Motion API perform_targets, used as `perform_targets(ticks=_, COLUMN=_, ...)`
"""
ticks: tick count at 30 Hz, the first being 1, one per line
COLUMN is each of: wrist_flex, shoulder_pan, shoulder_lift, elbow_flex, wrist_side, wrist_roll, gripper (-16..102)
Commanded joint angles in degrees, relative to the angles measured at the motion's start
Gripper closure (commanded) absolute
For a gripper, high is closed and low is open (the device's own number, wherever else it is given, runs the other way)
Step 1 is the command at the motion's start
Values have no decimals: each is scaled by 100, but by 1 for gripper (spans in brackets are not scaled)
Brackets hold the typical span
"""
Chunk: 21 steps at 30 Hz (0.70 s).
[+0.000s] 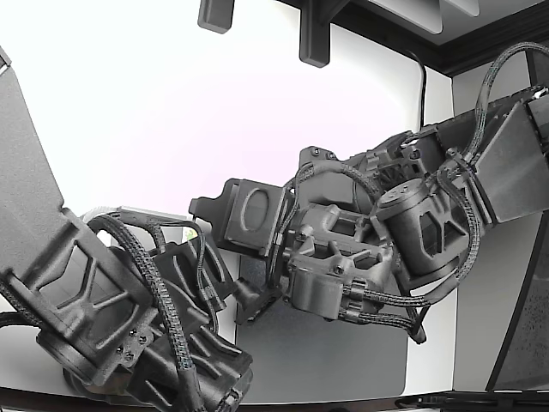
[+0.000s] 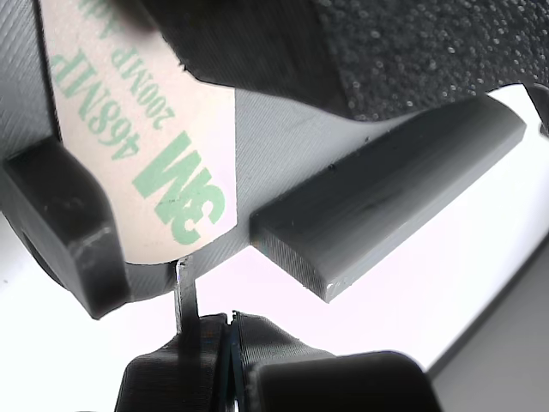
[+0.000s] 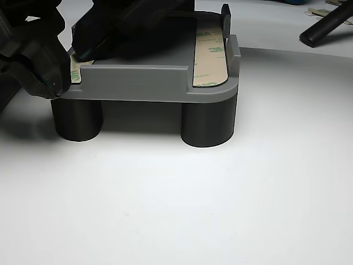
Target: Peel off protective film from adhesive tape.
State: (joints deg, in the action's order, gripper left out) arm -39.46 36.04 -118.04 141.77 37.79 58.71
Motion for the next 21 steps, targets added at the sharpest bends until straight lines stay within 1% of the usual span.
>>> perform_targets(ticks=1, wrist_flex=18, shoulder_pan=-44, shoulder_lift=-114, elbow_flex=-158, wrist_side=18, wrist_roll=9, gripper=96)
perform_targets(ticks=21, wrist_flex=-18, shoulder_pan=-44, shoulder_lift=-79, elbow_flex=-220, wrist_side=35, wrist_roll=35, gripper=96)
